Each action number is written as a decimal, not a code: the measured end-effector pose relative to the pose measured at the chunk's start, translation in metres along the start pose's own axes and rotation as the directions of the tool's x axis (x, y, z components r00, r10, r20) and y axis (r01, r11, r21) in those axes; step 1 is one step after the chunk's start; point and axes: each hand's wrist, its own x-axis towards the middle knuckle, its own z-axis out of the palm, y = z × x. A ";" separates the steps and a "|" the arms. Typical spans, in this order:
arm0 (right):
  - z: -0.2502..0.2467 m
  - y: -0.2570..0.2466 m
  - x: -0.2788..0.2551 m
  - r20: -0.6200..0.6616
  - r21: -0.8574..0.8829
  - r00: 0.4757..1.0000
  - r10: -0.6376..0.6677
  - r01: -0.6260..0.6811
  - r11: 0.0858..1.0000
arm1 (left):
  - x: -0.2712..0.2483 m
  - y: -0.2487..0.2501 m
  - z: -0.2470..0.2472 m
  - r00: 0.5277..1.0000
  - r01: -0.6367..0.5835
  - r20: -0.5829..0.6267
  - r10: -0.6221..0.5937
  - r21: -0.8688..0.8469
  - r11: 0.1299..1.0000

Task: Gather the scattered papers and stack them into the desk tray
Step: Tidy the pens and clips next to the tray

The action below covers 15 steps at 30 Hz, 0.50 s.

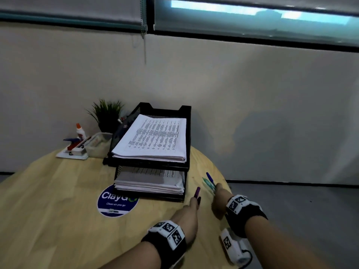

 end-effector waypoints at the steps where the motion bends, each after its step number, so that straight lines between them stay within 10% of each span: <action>1: -0.001 -0.002 -0.009 -0.003 0.079 1.000 0.016 -0.015 0.997 | -0.010 -0.004 -0.005 0.999 -0.020 -0.028 0.017 -0.079 0.997; 15: -0.046 -0.101 -0.136 -0.132 0.692 0.989 -0.073 0.144 0.708 | -0.138 -0.096 -0.110 0.845 -0.045 -0.490 -0.214 -0.464 0.885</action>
